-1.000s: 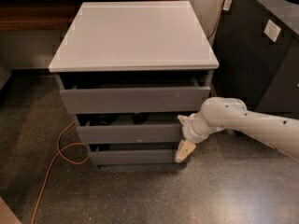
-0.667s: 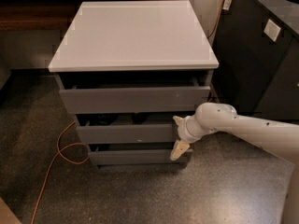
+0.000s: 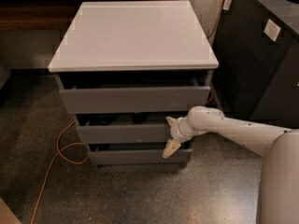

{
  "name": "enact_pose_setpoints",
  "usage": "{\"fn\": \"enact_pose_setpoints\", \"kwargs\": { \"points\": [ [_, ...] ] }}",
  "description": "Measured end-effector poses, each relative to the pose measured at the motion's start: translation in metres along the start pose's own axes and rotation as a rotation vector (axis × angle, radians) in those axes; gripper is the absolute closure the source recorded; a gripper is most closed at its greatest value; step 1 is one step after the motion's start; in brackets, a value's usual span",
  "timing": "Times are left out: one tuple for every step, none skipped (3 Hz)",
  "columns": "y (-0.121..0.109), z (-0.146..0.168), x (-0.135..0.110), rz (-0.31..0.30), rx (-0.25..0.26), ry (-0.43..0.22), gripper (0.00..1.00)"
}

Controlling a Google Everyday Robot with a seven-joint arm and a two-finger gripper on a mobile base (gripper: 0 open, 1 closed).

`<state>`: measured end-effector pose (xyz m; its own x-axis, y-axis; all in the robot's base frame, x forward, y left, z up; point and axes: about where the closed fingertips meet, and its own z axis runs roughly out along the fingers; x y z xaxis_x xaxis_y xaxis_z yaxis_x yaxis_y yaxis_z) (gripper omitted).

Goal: Pick orange can from middle drawer and place on counter

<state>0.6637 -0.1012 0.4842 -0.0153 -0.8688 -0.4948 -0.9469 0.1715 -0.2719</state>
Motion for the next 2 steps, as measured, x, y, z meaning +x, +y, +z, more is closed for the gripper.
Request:
{"fn": "enact_pose_setpoints", "kwargs": {
  "points": [
    [0.000, 0.000, 0.000, 0.000, 0.000, 0.000, 0.00],
    [-0.006, 0.013, 0.005, 0.033, -0.008, -0.016, 0.00]
  ]
}}
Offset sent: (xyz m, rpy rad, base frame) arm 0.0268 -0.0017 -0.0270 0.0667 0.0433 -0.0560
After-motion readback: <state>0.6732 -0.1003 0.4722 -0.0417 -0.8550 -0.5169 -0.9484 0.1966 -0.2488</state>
